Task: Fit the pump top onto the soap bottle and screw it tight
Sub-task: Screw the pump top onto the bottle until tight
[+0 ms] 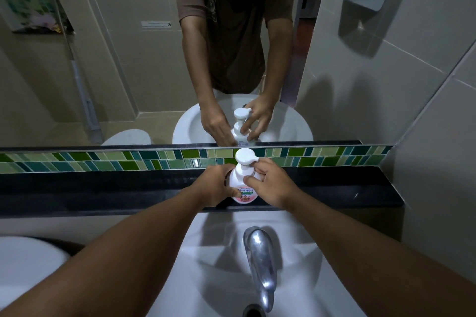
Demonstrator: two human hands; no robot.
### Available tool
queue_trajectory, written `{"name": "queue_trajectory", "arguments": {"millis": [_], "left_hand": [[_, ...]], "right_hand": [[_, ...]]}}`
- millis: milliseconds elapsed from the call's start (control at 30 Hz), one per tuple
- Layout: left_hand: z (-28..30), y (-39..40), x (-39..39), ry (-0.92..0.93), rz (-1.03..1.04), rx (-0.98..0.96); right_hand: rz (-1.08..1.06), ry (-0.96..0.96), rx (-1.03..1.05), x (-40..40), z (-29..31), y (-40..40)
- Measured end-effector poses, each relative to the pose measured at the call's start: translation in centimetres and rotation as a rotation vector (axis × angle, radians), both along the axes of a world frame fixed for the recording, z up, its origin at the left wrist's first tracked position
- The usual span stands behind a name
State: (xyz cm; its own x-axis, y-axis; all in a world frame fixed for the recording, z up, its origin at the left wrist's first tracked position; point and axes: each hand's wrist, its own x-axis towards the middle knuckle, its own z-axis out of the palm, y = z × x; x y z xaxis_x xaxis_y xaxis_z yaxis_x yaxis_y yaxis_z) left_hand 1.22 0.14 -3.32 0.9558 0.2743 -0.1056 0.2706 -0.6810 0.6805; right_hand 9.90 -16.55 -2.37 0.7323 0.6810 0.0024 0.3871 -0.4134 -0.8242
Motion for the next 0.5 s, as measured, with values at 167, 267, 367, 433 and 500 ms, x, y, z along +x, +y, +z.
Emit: {"name": "queue_trajectory", "arguments": {"millis": [167,267,367,433,500], "left_hand": [[-0.1,0.2,0.0,-0.007,-0.008,0.036],[-0.2,0.2,-0.1,-0.019,-0.013,0.040],[-0.4,0.3,-0.1,-0.038,-0.020,0.047],[-0.4,0.3,0.0,-0.043,-0.026,0.043],[-0.4,0.4,0.0,-0.039,-0.015,0.014]], "right_hand": [[-0.149,0.008,0.056,-1.2,0.2,1.1],[-0.305,-0.053,0.002,-2.1,0.9,2.3],[-0.313,-0.083,-0.020,-2.1,0.8,2.6],[-0.236,-0.003,0.035,-1.7,0.5,1.8],[-0.128,0.065,0.095,-1.2,0.1,0.9]]}}
